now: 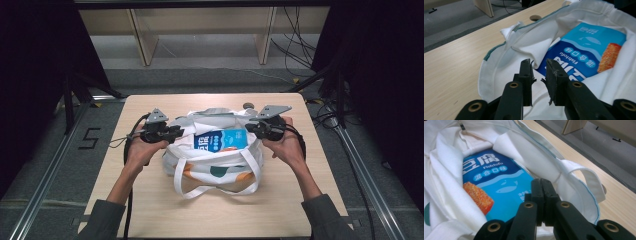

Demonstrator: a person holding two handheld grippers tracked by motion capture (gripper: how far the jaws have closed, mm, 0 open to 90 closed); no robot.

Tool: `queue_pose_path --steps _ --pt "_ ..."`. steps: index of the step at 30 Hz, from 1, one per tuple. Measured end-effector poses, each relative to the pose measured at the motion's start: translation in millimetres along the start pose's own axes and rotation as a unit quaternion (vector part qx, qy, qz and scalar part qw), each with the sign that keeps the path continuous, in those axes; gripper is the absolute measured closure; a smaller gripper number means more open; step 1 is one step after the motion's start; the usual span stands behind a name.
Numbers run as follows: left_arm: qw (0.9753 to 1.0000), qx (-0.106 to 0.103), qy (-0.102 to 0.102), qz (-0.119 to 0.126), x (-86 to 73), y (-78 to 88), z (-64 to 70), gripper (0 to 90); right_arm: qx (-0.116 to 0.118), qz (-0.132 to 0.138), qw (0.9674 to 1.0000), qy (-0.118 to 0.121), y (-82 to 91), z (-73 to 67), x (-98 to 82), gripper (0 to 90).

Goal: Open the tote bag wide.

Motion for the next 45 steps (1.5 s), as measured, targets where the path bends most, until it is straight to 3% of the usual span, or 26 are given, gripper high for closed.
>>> queue_pose_path --steps 1,2,6,11,12,14,16,24,25,28,32,36,37,39,45 --pt "1.0000 -0.004 0.005 0.003 0.0 1.5 2.3 73.1 -0.002 0.007 0.9999 0.009 0.4 1.0 -0.5 90.0" --pt "0.9999 -0.008 0.006 0.005 -0.6 3.7 4.2 72.2 -0.001 0.003 1.0000 -0.005 2.2 -0.6 -1.6 90.0" --pt "0.9999 -0.008 0.001 0.007 -4.2 11.9 9.9 70.4 -0.008 0.011 0.9999 -0.007 9.0 -2.1 -5.7 90.0" --pt "1.0000 -0.008 0.005 0.002 -10.9 16.1 9.6 65.0 -0.007 0.026 0.9996 -0.005 11.0 -3.4 -11.0 89.2" --pt "0.9999 -0.006 0.011 0.008 -11.4 15.9 10.3 64.4 -0.003 0.020 0.9997 -0.010 12.6 -4.4 -12.6 89.1" --pt "0.9998 -0.010 0.014 0.010 -13.0 16.8 11.1 62.5 -0.005 0.033 0.9993 -0.017 12.4 -6.5 -14.0 88.0" --pt "0.9998 -0.007 0.013 0.011 -14.6 17.0 12.2 60.0 0.002 0.024 0.9996 -0.015 15.1 -7.9 -15.0 86.3" --pt "0.9997 -0.011 0.019 0.014 -18.2 22.0 13.2 54.2 0.001 0.039 0.9991 -0.017 18.6 -8.0 -21.4 81.6" --pt "0.9997 -0.013 0.015 0.014 -17.8 23.9 13.1 53.5 0.009 0.037 0.9989 -0.026 19.4 -9.4 -22.3 80.6" --pt "0.9996 -0.014 0.015 0.021 -17.2 25.6 14.5 51.8 0.001 0.036 0.9988 -0.034 21.4 -11.2 -23.7 78.1" --pt "0.9996 -0.013 0.017 0.021 -17.9 25.9 17.0 48.8 0.007 0.035 0.9990 -0.029 20.9 -11.1 -24.1 74.6" --pt "0.9997 -0.014 0.015 0.016 -19.5 26.1 18.6 45.0 -0.006 0.044 0.9987 -0.026 20.7 -12.0 -23.4 70.5" --pt "0.9996 -0.016 0.019 0.017 -20.2 26.8 19.4 43.9 -0.001 0.037 0.9987 -0.036 22.2 -13.9 -23.6 67.9" --pt "0.9996 -0.018 0.012 0.017 -20.3 28.3 18.8 41.5 -0.007 0.044 0.9986 -0.028 22.7 -13.0 -22.7 65.4" --pt "0.9994 -0.018 0.022 0.018 -22.7 31.1 18.9 36.6 -0.003 0.043 0.9980 -0.045 24.7 -14.9 -24.2 54.8"
Point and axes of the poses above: each handheld gripper's, and its own axes: y roughly backward along the jaws, x roughly out of its top, z roughly to its right, the point moved 5 cm from there along -y, roughly forward along the jaws, and after that the axes turned 4 degrees about z, right-handed, at the moved point
